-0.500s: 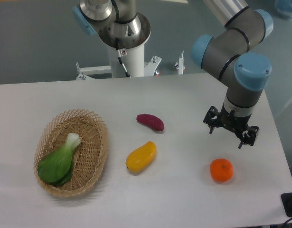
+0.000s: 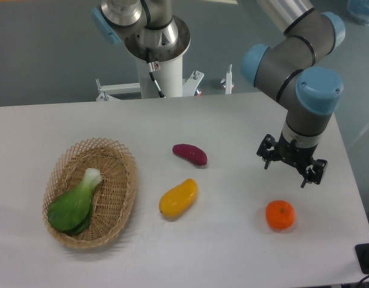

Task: Pick up the orange from the table
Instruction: 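Lower the open gripper down around the orange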

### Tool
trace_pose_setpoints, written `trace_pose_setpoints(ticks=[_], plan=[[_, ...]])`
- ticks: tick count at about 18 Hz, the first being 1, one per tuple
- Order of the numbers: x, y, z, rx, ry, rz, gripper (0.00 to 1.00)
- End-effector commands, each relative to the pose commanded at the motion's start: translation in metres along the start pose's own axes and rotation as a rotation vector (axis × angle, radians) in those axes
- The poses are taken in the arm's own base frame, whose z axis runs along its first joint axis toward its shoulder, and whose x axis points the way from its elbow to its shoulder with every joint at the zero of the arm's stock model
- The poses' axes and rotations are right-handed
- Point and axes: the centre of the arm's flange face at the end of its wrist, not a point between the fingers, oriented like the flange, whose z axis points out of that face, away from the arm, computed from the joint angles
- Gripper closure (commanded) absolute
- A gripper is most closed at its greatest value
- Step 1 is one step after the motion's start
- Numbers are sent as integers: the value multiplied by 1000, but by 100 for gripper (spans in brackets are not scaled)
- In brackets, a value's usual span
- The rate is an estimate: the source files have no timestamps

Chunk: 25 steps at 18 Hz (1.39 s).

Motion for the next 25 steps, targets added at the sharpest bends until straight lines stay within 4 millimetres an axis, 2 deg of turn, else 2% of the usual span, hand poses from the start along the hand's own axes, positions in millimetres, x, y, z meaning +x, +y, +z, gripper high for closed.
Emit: trace_pose_setpoints(ticks=[9,14,18,23,25], plan=[[10,-24,18,28,-23,-192,0],[3,-30,61,71,-125,-169,0],[-2,-30,74,65,-112,-161,0],[-5,-26,85,48,-108,45,0],[-8,-26,91,44,-104,65,0]])
